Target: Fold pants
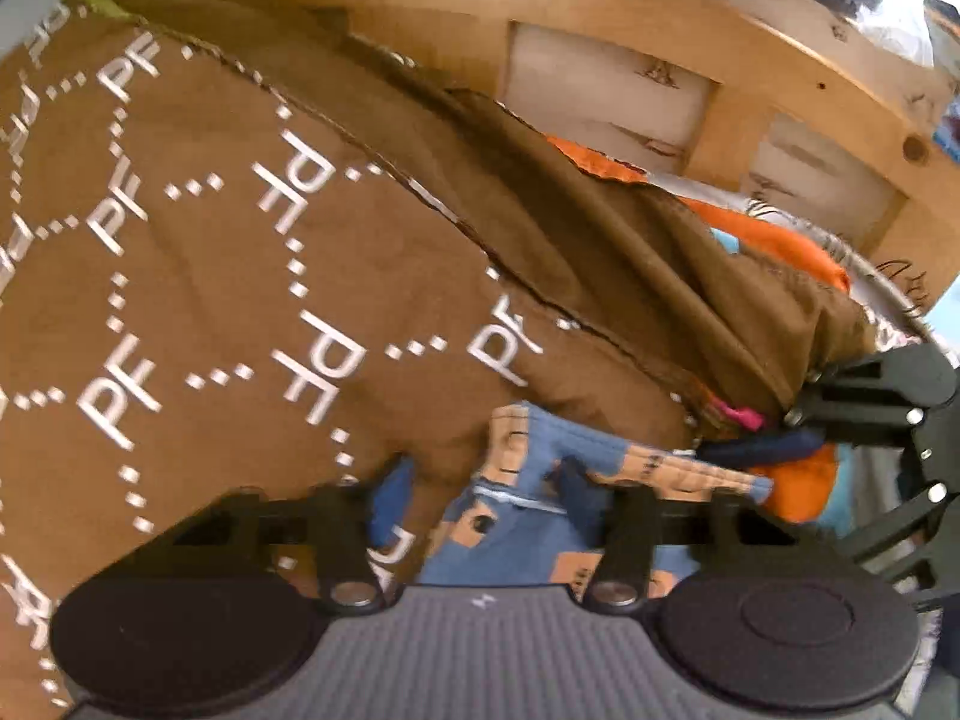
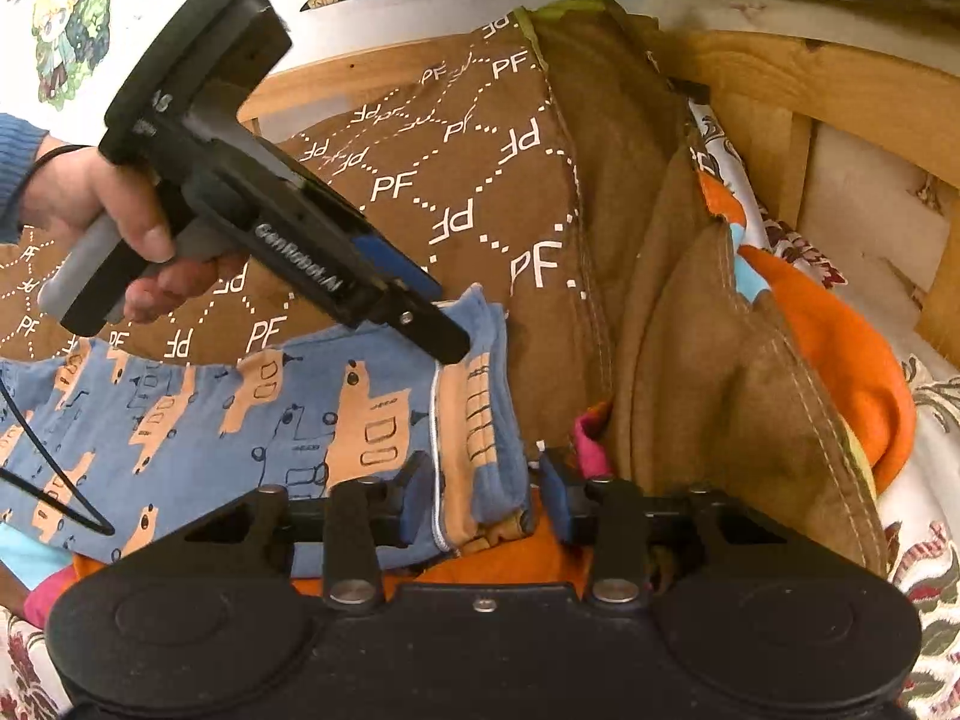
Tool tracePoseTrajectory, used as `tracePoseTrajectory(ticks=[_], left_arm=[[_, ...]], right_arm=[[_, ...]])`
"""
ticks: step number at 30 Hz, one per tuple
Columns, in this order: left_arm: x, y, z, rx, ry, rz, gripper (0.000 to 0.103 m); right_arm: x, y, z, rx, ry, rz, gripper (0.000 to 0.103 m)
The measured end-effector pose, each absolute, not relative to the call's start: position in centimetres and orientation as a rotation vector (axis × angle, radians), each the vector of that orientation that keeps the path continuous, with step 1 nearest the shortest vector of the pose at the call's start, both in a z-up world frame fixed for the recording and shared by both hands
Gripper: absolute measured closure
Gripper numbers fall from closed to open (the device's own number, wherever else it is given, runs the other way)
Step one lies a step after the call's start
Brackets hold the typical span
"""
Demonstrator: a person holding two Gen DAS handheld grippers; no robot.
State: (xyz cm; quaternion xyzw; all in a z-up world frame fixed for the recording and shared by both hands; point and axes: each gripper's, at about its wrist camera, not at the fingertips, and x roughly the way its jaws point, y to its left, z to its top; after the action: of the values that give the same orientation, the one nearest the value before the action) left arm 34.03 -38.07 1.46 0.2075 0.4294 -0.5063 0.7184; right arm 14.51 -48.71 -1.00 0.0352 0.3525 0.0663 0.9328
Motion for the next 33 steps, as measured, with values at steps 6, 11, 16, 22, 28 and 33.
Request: tracePoseTrajectory(ticks=[6, 11, 16, 22, 28, 33], left_arm=[[32.3, -38.6, 1.7, 0.498, 0.899, -1.110, 0.088], [31.6, -38.2, 3.1, 0.466, 0.824, -1.112, 0.089], [31.5, -39.7, 2.1, 0.516, 0.817, -1.093, 0.088], [31.6, -38.8, 2.8, 0.461, 0.789, -1.033, 0.040], [31.1, -30.1, 6.3, 0.292, 0.672, -0.772, 0.019], [26.3, -20.5, 4.7, 0.231, 0.640, -0.464, 0.013]], right_arm=[[14.0, -47.6, -1.0, 0.016, 0.709, 0.139, 0.088], [12.8, -47.1, 0.3, -0.016, 0.643, 0.092, 0.089], [13.2, -47.2, -0.5, -0.055, 0.690, 0.078, 0.089], [13.0, -46.9, -0.6, -0.085, 0.658, 0.101, 0.066], [11.9, -44.5, -0.2, -0.267, 0.515, 0.046, 0.033], [11.4, -40.9, -1.0, -0.408, 0.420, 0.100, 0.033]])
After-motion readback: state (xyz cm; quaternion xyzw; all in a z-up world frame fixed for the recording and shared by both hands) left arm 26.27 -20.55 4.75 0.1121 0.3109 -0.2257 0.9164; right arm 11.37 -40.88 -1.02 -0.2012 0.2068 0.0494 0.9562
